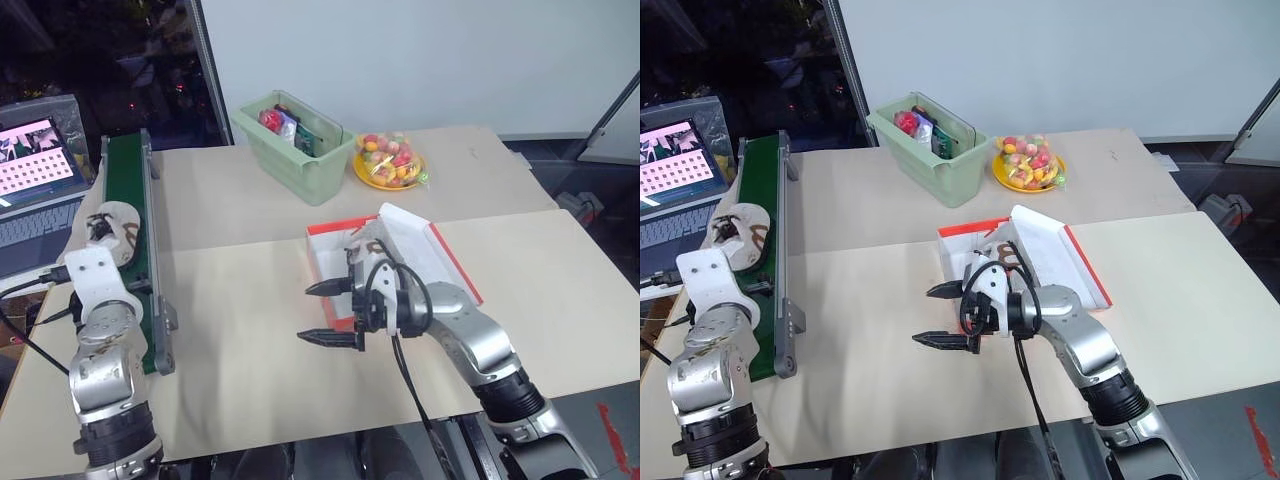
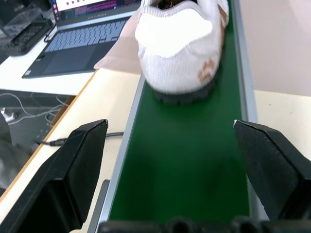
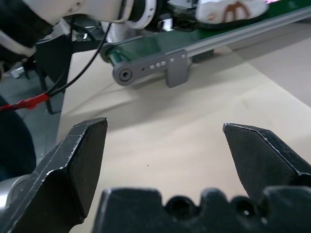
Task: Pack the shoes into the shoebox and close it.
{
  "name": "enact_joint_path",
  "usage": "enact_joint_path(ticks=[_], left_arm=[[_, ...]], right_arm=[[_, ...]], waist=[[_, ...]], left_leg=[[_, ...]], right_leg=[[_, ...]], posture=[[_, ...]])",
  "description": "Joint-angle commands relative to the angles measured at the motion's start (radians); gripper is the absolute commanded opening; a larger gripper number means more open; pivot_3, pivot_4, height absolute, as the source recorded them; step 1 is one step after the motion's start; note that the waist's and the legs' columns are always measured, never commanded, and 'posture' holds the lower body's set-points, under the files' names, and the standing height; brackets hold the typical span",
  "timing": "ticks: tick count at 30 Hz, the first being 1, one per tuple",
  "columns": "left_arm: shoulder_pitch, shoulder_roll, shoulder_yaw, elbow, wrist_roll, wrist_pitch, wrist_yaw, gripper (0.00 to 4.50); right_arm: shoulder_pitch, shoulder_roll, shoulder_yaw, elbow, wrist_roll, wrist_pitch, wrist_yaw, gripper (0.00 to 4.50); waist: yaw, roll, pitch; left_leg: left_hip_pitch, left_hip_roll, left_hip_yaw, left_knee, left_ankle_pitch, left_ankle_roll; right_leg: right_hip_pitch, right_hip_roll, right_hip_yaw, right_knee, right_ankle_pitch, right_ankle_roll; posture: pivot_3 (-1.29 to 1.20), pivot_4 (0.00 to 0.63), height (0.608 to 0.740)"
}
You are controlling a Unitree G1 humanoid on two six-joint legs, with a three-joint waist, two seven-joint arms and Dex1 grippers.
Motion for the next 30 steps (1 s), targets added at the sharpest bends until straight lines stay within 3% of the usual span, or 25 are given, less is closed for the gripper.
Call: enact_joint_path(ticks=[1, 9, 12, 13, 16, 21, 24, 27, 30], left_arm=[[-0.004, -0.003, 0.022, -0.009, 0.000, 0.006, 0.008, 4.42], [-0.026, -0.024, 0.044, -0.019, -0.023, 0.017, 0.004, 4.42], [-0.034, -0.027, 0.051, -0.026, -0.034, 0.017, 0.001, 3.71], [-0.037, -0.027, 0.052, -0.026, -0.036, 0.020, 0.002, 3.24], [-0.047, -0.026, 0.054, -0.024, -0.039, 0.029, 0.008, 2.38], [-0.063, -0.014, 0.031, -0.037, -0.019, -0.011, 0.020, 2.38], [-0.045, 0.057, -0.058, -0.057, 0.071, -0.129, 0.028, 2.38], [-0.035, 0.141, -0.178, -0.091, 0.179, -0.300, 0.022, 2.38], [-0.062, 0.148, -0.269, -0.119, 0.187, -0.423, -0.021, 2.38]], right_arm=[[-0.023, 0.009, -0.033, -0.047, 0.036, 0.014, -0.008, 4.50], [-0.038, 0.011, -0.043, -0.053, 0.055, 0.031, -0.019, 4.50], [-0.049, 0.017, -0.050, -0.056, 0.066, 0.040, -0.029, 4.50], [-0.052, 0.018, -0.051, -0.055, 0.066, 0.040, -0.031, 4.50], [-0.059, 0.025, -0.057, -0.049, 0.065, 0.043, -0.037, 4.50], [-0.076, 0.045, -0.072, -0.029, 0.062, 0.053, -0.066, 4.50], [-0.097, 0.069, -0.093, -0.008, 0.071, 0.071, -0.100, 4.50], [-0.153, 0.125, -0.153, 0.051, 0.107, 0.174, -0.201, 4.50], [-0.257, 0.225, -0.327, 0.177, 0.255, 0.405, -0.381, 4.50]], waist=[[0.001, 0.000, 0.000], [0.003, 0.000, 0.000], [0.005, 0.000, 0.000], [0.006, 0.000, 0.000], [0.007, 0.000, 0.000], [0.007, 0.000, 0.000], [0.007, -0.002, 0.001], [0.005, -0.004, 0.002], [0.009, -0.004, 0.002]], left_leg=[[0.000, 0.000, 0.000, 0.000, 0.000, 0.000], [0.000, 0.000, 0.000, 0.000, 0.000, 0.000], [0.000, 0.000, 0.000, 0.000, 0.000, 0.000], [0.000, 0.000, 0.000, 0.000, 0.000, 0.000], [0.000, 0.000, 0.000, 0.000, 0.000, 0.000], [0.000, 0.000, 0.000, 0.000, 0.000, 0.000], [0.000, 0.000, 0.000, 0.000, 0.000, 0.000], [-0.001, 0.000, 0.000, 0.000, 0.000, -0.001], [-0.001, 0.000, 0.000, -0.001, 0.000, -0.001]], right_leg=[[0.000, 0.000, 0.000, 0.000, 0.000, 0.000], [0.000, 0.000, 0.000, 0.000, 0.000, 0.000], [0.000, 0.000, 0.000, 0.000, 0.000, 0.000], [0.000, 0.000, 0.000, 0.000, 0.000, 0.000], [0.000, 0.000, 0.000, 0.000, 0.000, 0.000], [0.000, 0.000, 0.000, 0.000, 0.000, 0.000], [0.000, 0.000, 0.000, 0.000, 0.000, 0.000], [-0.002, 0.000, 0.000, 0.000, 0.000, -0.001], [-0.002, -0.001, 0.001, 0.000, 0.000, -0.001]], posture=[[0.00, 0.150, 0.740], [0.00, 0.150, 0.740], [0.00, 0.150, 0.740], [0.00, 0.150, 0.740], [0.00, 0.150, 0.740], [0.00, 0.150, 0.740], [0.00, 0.150, 0.740], [0.00, 0.150, 0.740], [0.00, 0.150, 0.740]])
